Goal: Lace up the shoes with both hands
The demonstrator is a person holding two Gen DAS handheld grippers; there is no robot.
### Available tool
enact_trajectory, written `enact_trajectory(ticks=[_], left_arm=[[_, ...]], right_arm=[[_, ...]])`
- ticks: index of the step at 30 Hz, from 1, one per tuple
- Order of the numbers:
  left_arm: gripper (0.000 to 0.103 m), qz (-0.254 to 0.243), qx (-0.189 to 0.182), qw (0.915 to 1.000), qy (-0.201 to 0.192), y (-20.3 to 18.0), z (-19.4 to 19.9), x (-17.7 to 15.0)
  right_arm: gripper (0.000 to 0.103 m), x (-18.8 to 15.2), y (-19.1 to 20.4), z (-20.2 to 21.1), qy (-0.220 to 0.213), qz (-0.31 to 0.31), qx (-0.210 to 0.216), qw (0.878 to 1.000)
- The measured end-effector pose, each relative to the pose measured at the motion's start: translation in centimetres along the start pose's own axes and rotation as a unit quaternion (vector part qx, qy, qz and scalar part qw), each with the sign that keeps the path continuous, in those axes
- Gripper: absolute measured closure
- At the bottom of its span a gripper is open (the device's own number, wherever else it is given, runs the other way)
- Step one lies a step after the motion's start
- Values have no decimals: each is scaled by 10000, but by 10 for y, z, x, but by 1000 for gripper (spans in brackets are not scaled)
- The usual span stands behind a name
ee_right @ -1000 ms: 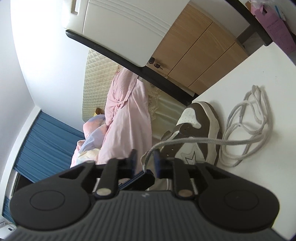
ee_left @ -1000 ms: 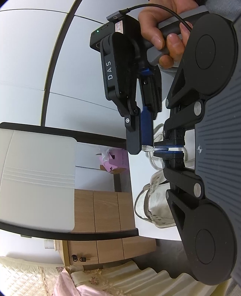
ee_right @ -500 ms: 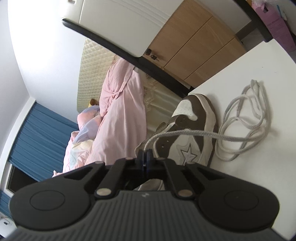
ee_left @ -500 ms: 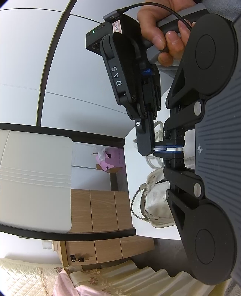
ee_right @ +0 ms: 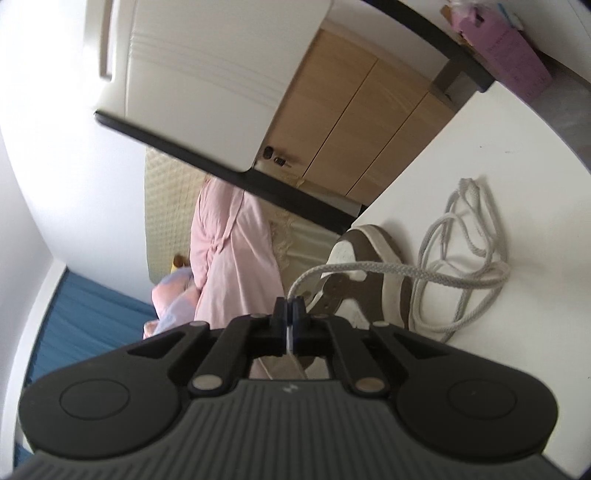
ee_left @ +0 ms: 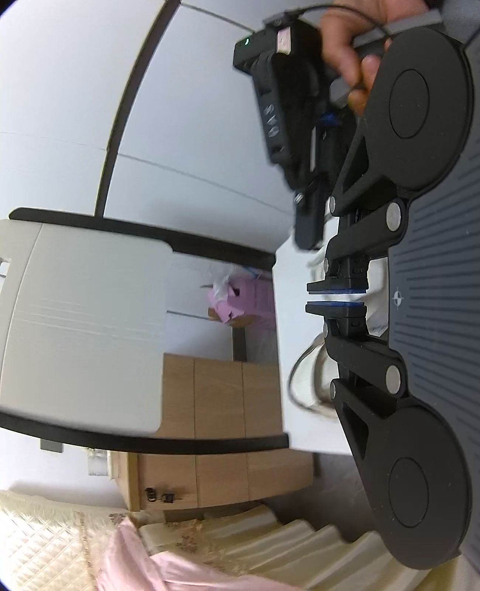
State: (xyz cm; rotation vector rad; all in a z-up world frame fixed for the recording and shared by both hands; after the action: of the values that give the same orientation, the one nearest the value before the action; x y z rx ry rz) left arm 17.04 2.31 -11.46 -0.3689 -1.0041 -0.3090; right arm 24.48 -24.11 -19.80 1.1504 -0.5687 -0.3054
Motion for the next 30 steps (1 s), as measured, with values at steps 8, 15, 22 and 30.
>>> enact_trajectory(ticks=[8,15,22,30], left_arm=[[99,-525,133,9968,591,19,-54,15],[99,-924,-15,9901,1055,26,-70,-2],[99,-1065,-202,9878,1115,34,-72,-7],[99,-1026,-342,9881,1090,39,-73,-8]], right_arm=[[100,5,-7,-12,-48,-54,-202,9998],[99,15,-15,-25,-129,-109,-290,9994],[99,27,-25,-51,-245,-149,-527,9982],[99,18,-27,-86,-155,-124,-538,9984]])
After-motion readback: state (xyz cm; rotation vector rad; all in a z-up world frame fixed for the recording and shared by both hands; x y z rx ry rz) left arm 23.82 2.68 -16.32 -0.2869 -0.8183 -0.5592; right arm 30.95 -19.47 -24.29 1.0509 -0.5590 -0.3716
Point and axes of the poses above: each gripper's, at about its wrist camera, not at the fingertips, and z roughly against the way its jaws point, y to its left, x to its top, the point moved 2 cm from there along -z, roughly the way its jaws point, and after that the axes turned 3 degrees about -x, right-handed, at the moved point
